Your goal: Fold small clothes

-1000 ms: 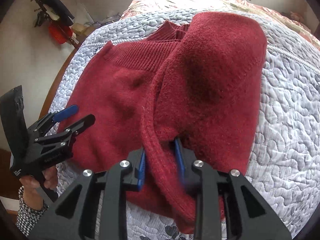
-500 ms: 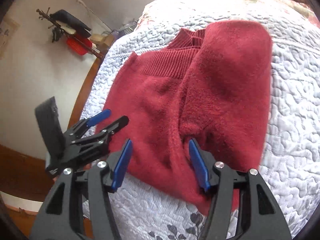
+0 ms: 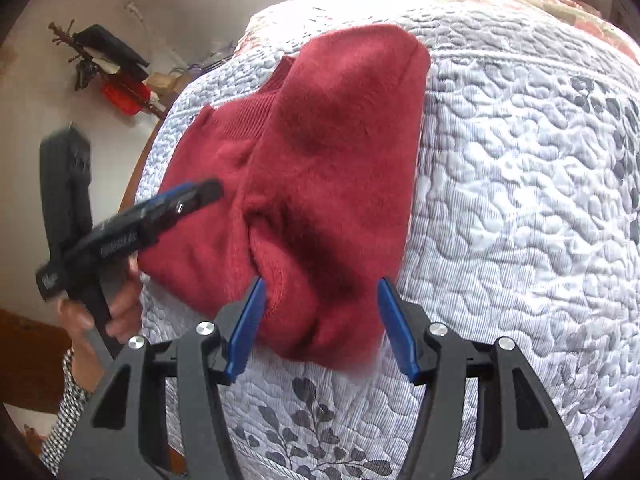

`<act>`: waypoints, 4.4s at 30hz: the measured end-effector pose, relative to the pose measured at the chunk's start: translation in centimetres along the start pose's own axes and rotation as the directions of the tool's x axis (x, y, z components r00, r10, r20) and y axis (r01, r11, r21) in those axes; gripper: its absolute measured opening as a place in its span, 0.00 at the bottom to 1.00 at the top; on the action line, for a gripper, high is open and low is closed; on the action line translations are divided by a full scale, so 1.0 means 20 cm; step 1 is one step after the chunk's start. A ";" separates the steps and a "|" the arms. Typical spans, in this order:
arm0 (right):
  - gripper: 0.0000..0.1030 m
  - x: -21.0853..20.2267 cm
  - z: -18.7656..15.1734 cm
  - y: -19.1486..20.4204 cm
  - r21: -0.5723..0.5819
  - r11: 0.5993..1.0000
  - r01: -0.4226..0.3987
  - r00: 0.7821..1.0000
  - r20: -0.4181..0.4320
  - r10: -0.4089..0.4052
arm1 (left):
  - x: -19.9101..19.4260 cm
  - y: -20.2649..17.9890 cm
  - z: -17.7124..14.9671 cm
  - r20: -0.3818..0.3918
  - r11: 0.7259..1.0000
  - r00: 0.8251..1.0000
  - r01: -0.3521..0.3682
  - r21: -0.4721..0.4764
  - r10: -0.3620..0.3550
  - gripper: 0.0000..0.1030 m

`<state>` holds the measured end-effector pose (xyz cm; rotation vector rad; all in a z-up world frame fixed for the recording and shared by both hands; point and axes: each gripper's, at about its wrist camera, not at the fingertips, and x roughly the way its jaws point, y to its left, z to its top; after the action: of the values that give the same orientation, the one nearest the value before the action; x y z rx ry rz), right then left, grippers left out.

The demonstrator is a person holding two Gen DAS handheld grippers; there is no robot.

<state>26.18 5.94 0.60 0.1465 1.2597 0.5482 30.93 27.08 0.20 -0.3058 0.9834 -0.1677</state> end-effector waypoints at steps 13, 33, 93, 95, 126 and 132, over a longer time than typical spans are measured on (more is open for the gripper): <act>0.64 0.23 -0.12 0.12 -0.109 0.991 -0.073 0.995 -0.071 0.066 | 0.18 -0.13 0.05 -0.062 1.000 0.998 0.011 -0.002 -0.011 0.80; 0.63 -0.09 -0.22 -0.39 0.065 0.997 -0.035 0.999 0.023 0.033 | 0.08 -0.21 0.02 0.038 0.996 0.995 0.092 0.016 -0.093 0.16; 0.63 0.23 -0.17 0.09 -0.062 0.994 -0.088 0.995 -0.055 0.084 | -0.62 0.54 -0.42 0.104 0.999 0.994 -0.037 0.037 0.033 0.62; 0.63 0.23 -0.19 0.11 -0.068 0.995 -0.075 0.996 -0.058 0.071 | -0.58 0.51 -0.44 0.098 0.997 0.994 -0.051 0.065 0.044 0.60; 0.18 0.36 -0.16 0.29 -0.056 0.973 -0.226 0.970 -0.101 0.219 | -0.45 0.81 -0.50 0.013 0.991 0.995 0.101 -0.091 -0.101 0.26; 0.17 0.45 -0.22 0.28 -0.102 0.985 -0.137 0.983 -0.137 0.123 | -0.40 0.82 -0.53 0.009 0.992 0.997 0.083 -0.100 -0.082 0.27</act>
<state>22.18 14.10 -6.29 0.1019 1.3495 0.7493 17.78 42.98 -4.32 -0.4393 0.9770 -0.1931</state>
